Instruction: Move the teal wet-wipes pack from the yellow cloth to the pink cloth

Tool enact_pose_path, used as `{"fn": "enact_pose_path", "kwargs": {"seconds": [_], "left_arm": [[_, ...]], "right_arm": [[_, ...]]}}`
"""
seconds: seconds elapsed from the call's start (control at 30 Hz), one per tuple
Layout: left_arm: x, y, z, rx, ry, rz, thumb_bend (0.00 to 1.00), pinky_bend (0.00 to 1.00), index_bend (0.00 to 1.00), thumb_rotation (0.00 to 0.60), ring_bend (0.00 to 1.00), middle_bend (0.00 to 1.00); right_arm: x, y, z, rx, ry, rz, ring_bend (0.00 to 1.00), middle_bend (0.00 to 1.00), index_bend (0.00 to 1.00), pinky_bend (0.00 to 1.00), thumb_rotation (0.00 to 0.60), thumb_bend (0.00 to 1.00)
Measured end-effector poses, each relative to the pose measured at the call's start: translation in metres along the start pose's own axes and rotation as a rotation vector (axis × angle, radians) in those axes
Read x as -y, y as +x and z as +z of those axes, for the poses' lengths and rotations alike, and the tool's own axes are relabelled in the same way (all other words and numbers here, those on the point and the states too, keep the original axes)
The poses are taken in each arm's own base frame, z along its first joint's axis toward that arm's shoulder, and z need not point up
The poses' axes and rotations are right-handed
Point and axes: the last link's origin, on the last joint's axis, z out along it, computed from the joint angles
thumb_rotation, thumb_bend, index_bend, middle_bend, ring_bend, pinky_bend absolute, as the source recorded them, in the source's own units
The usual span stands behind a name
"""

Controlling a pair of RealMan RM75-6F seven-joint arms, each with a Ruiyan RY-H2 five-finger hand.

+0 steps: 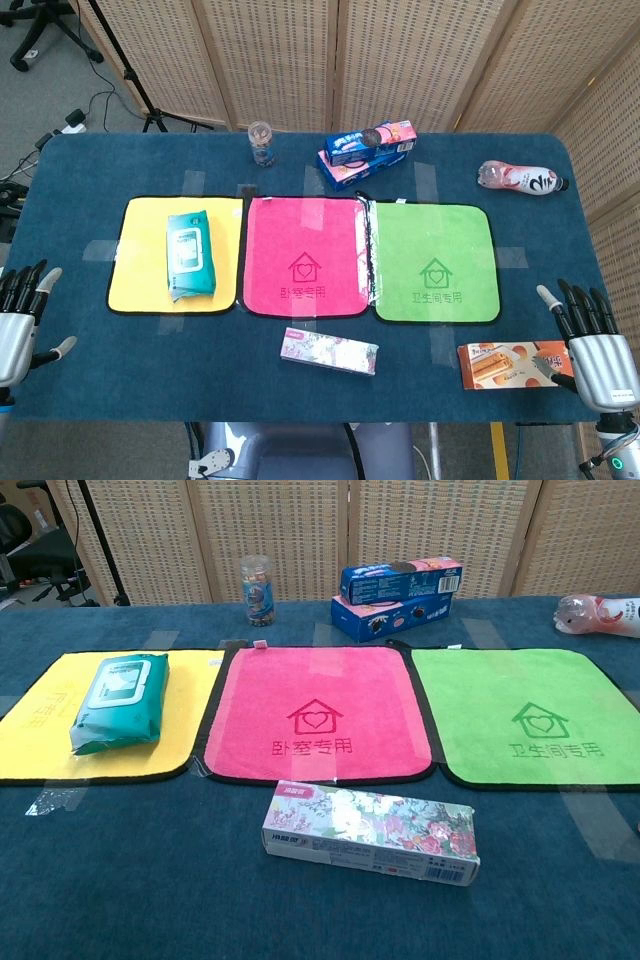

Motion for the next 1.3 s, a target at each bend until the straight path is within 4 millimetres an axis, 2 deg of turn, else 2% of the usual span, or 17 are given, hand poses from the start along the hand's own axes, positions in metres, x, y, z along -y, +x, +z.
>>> {"fn": "enact_pose_path", "kwargs": {"seconds": [0.3,0.47,0.53,0.6,0.7,0.73,0.8,1.03,1.2,1.3], "left_arm": [[0.004,0.001,0.002,0.013,0.032,-0.037,0.0,0.0,0.0,0.6,0.0,0.0],[0.005,-0.002,0.005,0.103,0.058,-0.172,0.03,0.0,0.0,0.6,0.0,0.0],[0.007,-0.003,0.008,0.148,0.072,-0.254,0.19,0.0,0.0,0.6,0.0,0.0],[0.009,-0.005,0.012,0.207,0.097,-0.361,0.51,0.0,0.0,0.6,0.0,0.0],[0.012,-0.01,0.021,0.294,0.142,-0.525,0.83,0.0,0.0,0.6,0.0,0.0],[0.012,-0.012,0.024,0.314,0.155,-0.576,0.93,0.0,0.0,0.6,0.0,0.0],[0.012,-0.014,0.033,0.35,0.184,-0.692,0.99,0.0,0.0,0.6,0.0,0.0],[0.003,-0.028,0.071,0.45,0.259,-0.983,1.0,0.0,0.0,0.6,0.0,0.0],[-0.021,-0.047,0.106,0.473,0.289,-1.103,1.0,0.0,0.0,0.6,0.0,0.0],[-0.034,-0.052,0.119,0.474,0.285,-1.119,1.0,0.0,0.0,0.6,0.0,0.0]], "right_arm": [[0.001,-0.001,0.001,-0.008,-0.004,0.007,0.0,0.0,0.09,0.0,0.6,0.0],[0.0,-0.002,0.001,-0.004,-0.011,0.011,0.0,0.0,0.09,0.0,0.6,0.0],[0.0,-0.002,0.001,-0.002,-0.016,0.016,0.0,0.0,0.09,0.0,0.6,0.0],[0.0,-0.002,0.002,-0.001,-0.019,0.022,0.0,0.0,0.09,0.0,0.6,0.0],[-0.001,-0.001,0.002,0.002,-0.02,0.029,0.0,0.0,0.09,0.0,0.6,0.0],[-0.001,-0.001,0.002,0.004,-0.019,0.031,0.0,0.0,0.09,0.0,0.6,0.0],[-0.001,-0.001,0.002,0.007,-0.018,0.035,0.0,0.0,0.09,0.0,0.6,0.0],[-0.002,-0.002,0.003,0.017,-0.022,0.044,0.0,0.0,0.09,0.0,0.6,0.0],[-0.005,-0.001,0.006,0.024,-0.031,0.06,0.0,0.0,0.09,0.0,0.6,0.0],[-0.007,-0.002,0.007,0.03,-0.038,0.066,0.0,0.0,0.09,0.0,0.6,0.0]]}}
